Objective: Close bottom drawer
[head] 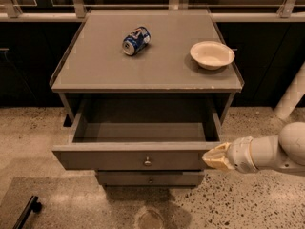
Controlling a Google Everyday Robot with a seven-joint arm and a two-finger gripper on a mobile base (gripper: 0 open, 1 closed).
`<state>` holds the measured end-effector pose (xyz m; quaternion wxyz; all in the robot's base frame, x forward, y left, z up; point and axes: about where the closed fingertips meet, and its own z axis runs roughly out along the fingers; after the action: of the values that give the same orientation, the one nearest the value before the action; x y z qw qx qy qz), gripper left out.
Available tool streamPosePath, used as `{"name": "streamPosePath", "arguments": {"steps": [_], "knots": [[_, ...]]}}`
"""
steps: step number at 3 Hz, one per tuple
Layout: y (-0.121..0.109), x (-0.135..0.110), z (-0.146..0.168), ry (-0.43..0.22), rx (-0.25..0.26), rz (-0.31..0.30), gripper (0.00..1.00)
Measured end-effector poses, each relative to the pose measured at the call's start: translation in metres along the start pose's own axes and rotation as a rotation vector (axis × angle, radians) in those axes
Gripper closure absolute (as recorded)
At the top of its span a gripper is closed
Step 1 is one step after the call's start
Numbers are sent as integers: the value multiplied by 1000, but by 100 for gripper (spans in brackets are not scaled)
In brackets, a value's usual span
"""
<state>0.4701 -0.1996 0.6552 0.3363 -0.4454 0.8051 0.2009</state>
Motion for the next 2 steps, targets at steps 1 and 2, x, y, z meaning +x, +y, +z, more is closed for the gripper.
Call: {"name": "streamPosePath", "arguments": {"steps": [1, 2], "knots": [[-20, 3, 14, 14, 56, 13, 100], [-40, 2, 32, 38, 111, 25, 100]]}}
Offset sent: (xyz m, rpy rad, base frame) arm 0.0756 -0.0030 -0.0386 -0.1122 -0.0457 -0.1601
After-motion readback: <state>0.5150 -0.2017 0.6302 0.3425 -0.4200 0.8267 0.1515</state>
